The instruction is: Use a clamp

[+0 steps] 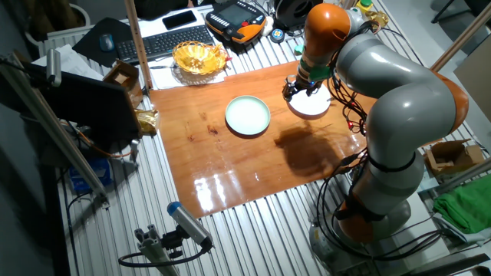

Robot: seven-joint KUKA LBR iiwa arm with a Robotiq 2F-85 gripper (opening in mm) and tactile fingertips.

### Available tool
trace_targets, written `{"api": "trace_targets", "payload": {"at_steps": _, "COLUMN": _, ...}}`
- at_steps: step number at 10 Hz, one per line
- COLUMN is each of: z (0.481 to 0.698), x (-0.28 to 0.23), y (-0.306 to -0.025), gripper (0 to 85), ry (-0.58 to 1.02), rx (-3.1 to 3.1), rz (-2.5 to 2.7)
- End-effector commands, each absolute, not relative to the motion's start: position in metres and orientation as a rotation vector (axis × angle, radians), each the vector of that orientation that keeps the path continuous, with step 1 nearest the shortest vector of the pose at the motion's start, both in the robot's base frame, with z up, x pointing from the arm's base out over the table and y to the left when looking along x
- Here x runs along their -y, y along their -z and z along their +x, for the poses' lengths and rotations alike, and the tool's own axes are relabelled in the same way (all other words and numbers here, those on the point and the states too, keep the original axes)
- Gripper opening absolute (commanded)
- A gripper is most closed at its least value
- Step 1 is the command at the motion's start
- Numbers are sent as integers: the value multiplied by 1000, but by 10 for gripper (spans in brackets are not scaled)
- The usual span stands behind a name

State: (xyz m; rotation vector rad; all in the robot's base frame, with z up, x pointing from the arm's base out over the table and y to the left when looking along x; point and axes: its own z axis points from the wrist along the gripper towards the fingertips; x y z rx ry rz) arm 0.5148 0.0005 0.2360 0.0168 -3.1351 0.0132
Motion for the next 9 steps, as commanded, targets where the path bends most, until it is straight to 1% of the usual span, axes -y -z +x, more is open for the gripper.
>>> {"api": "trace_targets", "payload": {"at_steps": 1, "z": 515, "x": -1, "y": -236, "gripper": 10, "ry": -140, "rx": 2830, "rz": 477}}
{"api": "trace_targets", "payload": {"at_steps": 8, "z": 515, "x": -1, "y": -236, "gripper": 10, "ry": -139, "rx": 2834, "rz": 480}}
{"api": "trace_targets", "payload": {"at_steps": 9, "z": 514, "x": 1, "y": -236, "gripper": 10, "ry": -118, "rx": 2864, "rz": 432}}
